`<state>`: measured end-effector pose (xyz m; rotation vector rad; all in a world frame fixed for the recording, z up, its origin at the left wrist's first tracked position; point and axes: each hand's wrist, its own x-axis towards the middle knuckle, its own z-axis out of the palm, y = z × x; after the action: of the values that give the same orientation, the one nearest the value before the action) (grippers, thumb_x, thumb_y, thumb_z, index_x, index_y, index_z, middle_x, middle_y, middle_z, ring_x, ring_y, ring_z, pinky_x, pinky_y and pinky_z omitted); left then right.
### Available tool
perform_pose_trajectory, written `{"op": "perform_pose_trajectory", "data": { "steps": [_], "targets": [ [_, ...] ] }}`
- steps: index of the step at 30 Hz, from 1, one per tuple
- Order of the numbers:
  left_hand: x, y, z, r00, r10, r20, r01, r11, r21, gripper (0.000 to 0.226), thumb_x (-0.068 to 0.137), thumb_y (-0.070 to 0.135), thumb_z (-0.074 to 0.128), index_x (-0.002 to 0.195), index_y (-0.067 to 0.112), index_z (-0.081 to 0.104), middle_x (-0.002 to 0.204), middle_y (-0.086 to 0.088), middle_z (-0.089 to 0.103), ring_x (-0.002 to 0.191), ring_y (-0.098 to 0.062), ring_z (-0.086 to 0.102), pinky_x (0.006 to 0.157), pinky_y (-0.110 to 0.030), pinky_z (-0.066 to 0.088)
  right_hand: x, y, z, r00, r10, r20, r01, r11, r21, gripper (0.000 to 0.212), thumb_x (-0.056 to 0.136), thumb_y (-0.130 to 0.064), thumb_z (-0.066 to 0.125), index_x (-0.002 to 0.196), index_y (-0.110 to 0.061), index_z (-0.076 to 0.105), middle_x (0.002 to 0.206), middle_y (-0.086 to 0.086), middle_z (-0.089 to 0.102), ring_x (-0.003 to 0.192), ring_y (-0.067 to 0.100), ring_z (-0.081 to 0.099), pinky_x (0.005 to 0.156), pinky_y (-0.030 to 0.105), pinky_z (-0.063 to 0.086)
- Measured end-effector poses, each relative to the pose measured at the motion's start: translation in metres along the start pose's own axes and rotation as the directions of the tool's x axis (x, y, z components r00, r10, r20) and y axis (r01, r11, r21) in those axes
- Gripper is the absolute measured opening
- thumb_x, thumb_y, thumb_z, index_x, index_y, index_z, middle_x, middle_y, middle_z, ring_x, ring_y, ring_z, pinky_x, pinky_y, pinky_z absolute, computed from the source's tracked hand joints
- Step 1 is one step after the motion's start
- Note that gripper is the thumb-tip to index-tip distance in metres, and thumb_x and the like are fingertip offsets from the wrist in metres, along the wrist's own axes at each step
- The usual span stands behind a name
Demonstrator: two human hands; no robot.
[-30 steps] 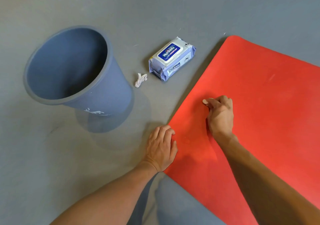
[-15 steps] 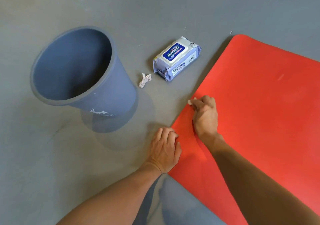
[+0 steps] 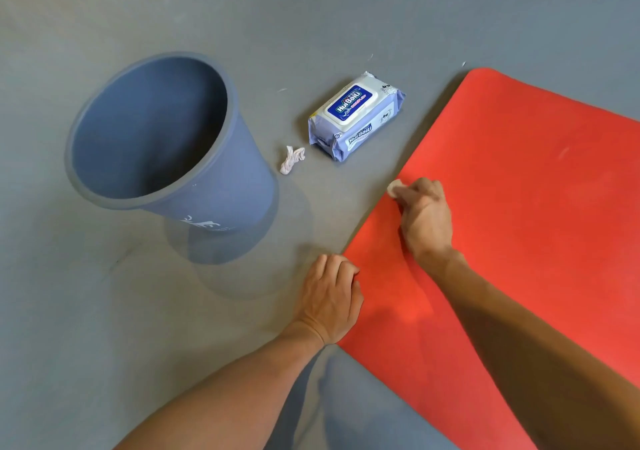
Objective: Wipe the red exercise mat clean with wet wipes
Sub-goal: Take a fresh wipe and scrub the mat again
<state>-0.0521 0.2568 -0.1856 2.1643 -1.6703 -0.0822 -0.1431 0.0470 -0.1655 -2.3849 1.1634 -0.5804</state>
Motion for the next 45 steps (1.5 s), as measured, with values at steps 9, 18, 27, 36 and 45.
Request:
{"op": "perform_pose_trajectory", "data": {
  "steps": [9, 18, 27, 36, 45],
  "targets": [
    [0.002, 0.001, -0.002, 0.998, 0.056, -0.016, -0.055, 0.997, 0.045, 0.015, 0.094, 0.019, 0.053, 0.102, 0.011, 0.062, 0.101, -0.007, 0.059, 0.093, -0.029, 0.055, 0.085, -0.044, 0.049, -0.061, 0.042, -0.042, 0.993, -0.112, 0.022, 0.112, 0.994, -0.016, 0.011, 0.097, -0.031, 0.07, 0.095, -0.021, 0.074, 0.081, -0.003, 0.054, 0.08, 0.017, 0.052, 0.07, 0.042, 0.046],
    [0.0, 0.003, 0.001, 0.964, 0.264, 0.019, -0.26, 0.932, 0.252, 0.029, 0.093, 0.022, 0.051, 0.115, 0.015, 0.069, 0.116, -0.007, 0.066, 0.102, -0.032, 0.058, 0.084, -0.045, 0.043, -0.168, -0.013, -0.03, 0.922, -0.344, 0.176, 0.331, 0.938, 0.098, 0.021, 0.106, -0.02, 0.055, 0.119, -0.017, 0.071, 0.087, 0.001, 0.051, 0.081, 0.022, 0.048, 0.066, 0.037, 0.045],
    [-0.026, -0.002, -0.019, 0.892, 0.362, 0.27, -0.414, 0.894, 0.172, 0.046, 0.105, 0.035, 0.047, 0.149, 0.022, 0.055, 0.149, -0.006, 0.054, 0.146, -0.035, 0.042, 0.12, -0.056, 0.034, -0.189, 0.001, -0.044, 0.984, 0.173, -0.051, -0.174, 0.984, -0.027, 0.036, 0.092, 0.003, 0.066, 0.124, -0.013, 0.067, 0.092, 0.002, 0.049, 0.09, 0.024, 0.042, 0.074, 0.039, 0.047],
    [-0.035, -0.003, -0.03, 0.868, 0.348, 0.353, -0.429, 0.885, 0.182, 0.055, 0.108, 0.042, 0.037, 0.158, 0.019, 0.044, 0.16, -0.009, 0.044, 0.156, -0.033, 0.027, 0.128, -0.052, 0.023, -0.26, -0.04, -0.029, 0.963, -0.184, 0.196, 0.192, 0.981, -0.018, 0.049, 0.088, 0.003, 0.055, 0.136, -0.005, 0.058, 0.098, 0.004, 0.05, 0.085, 0.024, 0.046, 0.068, 0.039, 0.053],
    [-0.031, 0.002, -0.029, 0.883, 0.313, 0.349, -0.387, 0.907, 0.167, 0.054, 0.102, 0.042, 0.042, 0.151, 0.021, 0.052, 0.153, -0.007, 0.051, 0.151, -0.032, 0.036, 0.125, -0.051, 0.03, -0.254, -0.03, -0.028, 0.978, 0.183, -0.097, -0.186, 0.982, -0.017, 0.036, 0.097, 0.004, 0.04, 0.124, -0.008, 0.06, 0.103, 0.0, 0.049, 0.091, 0.025, 0.04, 0.079, 0.039, 0.044]
  ]
}}
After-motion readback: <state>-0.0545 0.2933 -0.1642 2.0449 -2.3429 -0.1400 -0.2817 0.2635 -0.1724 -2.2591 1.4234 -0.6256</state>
